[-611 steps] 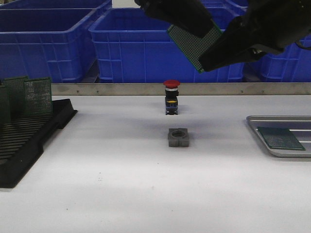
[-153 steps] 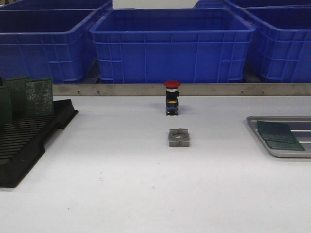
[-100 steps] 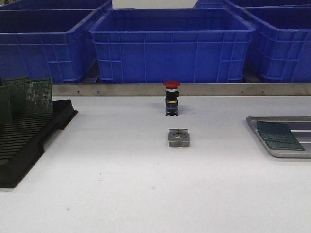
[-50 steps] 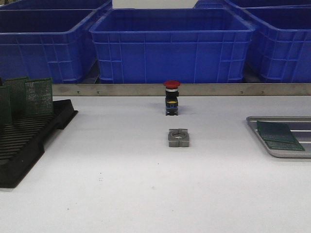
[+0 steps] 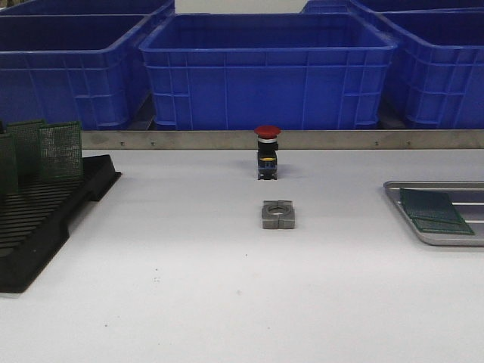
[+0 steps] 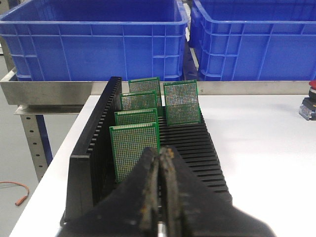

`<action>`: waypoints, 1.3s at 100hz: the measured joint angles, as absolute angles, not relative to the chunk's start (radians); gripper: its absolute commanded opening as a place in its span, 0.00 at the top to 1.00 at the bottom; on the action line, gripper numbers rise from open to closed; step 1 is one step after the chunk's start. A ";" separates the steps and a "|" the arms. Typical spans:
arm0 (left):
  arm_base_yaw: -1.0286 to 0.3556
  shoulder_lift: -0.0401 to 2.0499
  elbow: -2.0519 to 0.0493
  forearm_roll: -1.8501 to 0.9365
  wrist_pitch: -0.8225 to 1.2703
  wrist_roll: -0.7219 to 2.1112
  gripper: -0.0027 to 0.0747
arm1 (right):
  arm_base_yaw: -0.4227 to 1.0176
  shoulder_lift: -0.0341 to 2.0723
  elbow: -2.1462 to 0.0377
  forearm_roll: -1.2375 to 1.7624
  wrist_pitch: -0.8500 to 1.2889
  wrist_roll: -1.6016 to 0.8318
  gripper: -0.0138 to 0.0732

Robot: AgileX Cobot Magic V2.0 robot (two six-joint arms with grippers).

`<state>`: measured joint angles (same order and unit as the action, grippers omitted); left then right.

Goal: Place circuit board on tray

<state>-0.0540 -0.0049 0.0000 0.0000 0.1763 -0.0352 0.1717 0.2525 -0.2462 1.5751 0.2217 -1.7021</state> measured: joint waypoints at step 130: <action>-0.054 -0.005 0.000 0.000 0.180 -0.035 0.99 | -0.078 -0.004 0.025 0.000 -0.006 0.009 0.97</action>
